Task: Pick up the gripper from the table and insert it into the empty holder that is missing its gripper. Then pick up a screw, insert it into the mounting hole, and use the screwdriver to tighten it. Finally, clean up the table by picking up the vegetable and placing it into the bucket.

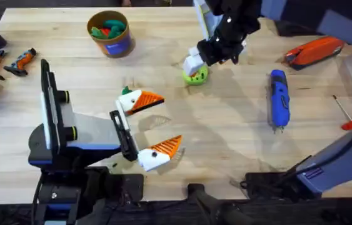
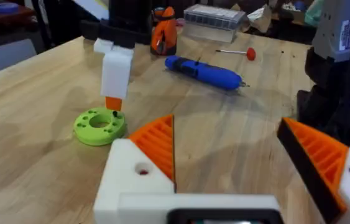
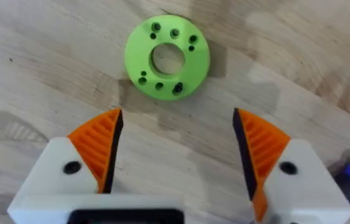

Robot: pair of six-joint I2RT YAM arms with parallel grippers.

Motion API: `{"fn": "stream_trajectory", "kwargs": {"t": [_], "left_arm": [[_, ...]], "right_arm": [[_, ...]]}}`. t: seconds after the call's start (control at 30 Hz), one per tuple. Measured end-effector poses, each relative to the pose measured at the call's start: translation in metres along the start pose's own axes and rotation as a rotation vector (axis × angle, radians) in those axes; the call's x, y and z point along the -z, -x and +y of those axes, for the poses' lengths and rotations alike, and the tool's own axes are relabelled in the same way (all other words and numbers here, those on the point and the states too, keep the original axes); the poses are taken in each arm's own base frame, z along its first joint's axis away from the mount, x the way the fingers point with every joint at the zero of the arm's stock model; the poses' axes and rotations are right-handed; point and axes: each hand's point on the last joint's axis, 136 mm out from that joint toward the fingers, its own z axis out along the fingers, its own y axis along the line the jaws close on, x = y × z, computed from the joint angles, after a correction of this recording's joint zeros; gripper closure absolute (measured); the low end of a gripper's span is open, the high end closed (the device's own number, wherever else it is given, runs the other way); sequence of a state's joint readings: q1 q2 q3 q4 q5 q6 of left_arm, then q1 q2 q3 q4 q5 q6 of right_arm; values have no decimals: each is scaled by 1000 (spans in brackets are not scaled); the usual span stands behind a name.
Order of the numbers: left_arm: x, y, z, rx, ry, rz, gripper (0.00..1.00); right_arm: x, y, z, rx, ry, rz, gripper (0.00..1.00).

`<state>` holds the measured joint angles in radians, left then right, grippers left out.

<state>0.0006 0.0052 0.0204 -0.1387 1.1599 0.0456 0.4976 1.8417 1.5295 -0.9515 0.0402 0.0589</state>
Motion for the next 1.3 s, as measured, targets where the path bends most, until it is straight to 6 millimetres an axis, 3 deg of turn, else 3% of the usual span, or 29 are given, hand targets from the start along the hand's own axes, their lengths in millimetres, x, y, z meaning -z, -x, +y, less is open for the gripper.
{"fn": "stream_trajectory", "kwargs": {"t": [0.17,0.43,0.77,0.93,1.3], "left_arm": [[0,0,0,0,0,0,15],[0,0,0,0,0,0,14],[0,0,0,0,0,0,15],[0,0,0,0,0,0,16],[0,0,0,0,0,0,15]], "right_arm": [[-16,1,4,9,1,23,177],[-23,2,6,13,1,28,390],[-36,2,6,13,0,47,463],[-36,6,6,13,1,29,562],[-39,5,6,13,0,41,577]]}}
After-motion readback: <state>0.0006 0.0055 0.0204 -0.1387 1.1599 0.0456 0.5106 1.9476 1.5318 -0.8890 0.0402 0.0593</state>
